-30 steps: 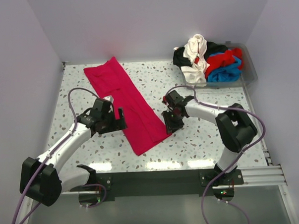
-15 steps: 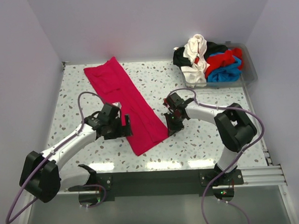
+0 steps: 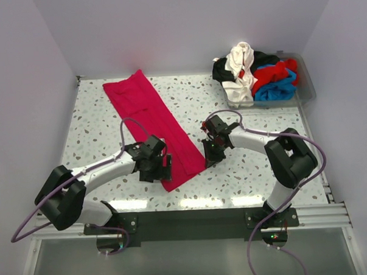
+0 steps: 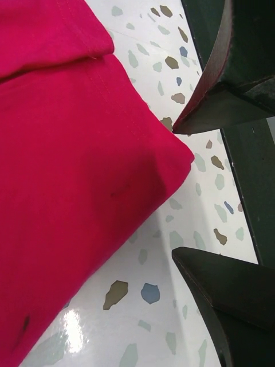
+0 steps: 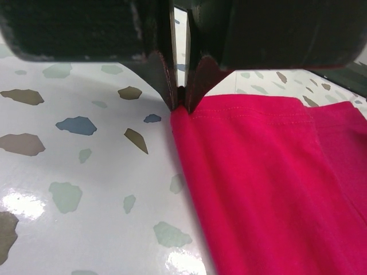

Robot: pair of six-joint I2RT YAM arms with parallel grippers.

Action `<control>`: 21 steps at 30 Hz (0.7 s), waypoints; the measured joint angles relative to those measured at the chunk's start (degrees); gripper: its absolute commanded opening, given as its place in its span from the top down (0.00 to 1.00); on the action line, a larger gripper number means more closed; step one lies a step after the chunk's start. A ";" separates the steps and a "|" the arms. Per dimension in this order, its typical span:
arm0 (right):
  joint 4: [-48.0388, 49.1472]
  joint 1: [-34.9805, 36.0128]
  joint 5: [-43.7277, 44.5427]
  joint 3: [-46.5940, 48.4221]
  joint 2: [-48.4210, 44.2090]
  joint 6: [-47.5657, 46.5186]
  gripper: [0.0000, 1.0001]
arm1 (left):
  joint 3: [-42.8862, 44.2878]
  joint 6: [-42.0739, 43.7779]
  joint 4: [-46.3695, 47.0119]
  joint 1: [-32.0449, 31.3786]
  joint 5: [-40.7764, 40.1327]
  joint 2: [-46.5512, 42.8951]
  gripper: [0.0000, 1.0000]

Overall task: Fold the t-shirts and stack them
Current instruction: Fold the tshirt

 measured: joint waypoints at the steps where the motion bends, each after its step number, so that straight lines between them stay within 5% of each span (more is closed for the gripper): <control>1: 0.20 0.00 -0.11 -0.15 -0.09 0.09 0.94 | 0.00 -0.26 -0.07 -0.31 -0.04 0.48 0.17; 21: 2.23 0.24 -2.82 -1.14 -0.04 0.59 0.95 | 0.66 -3.08 -0.13 -5.95 -0.04 5.77 0.39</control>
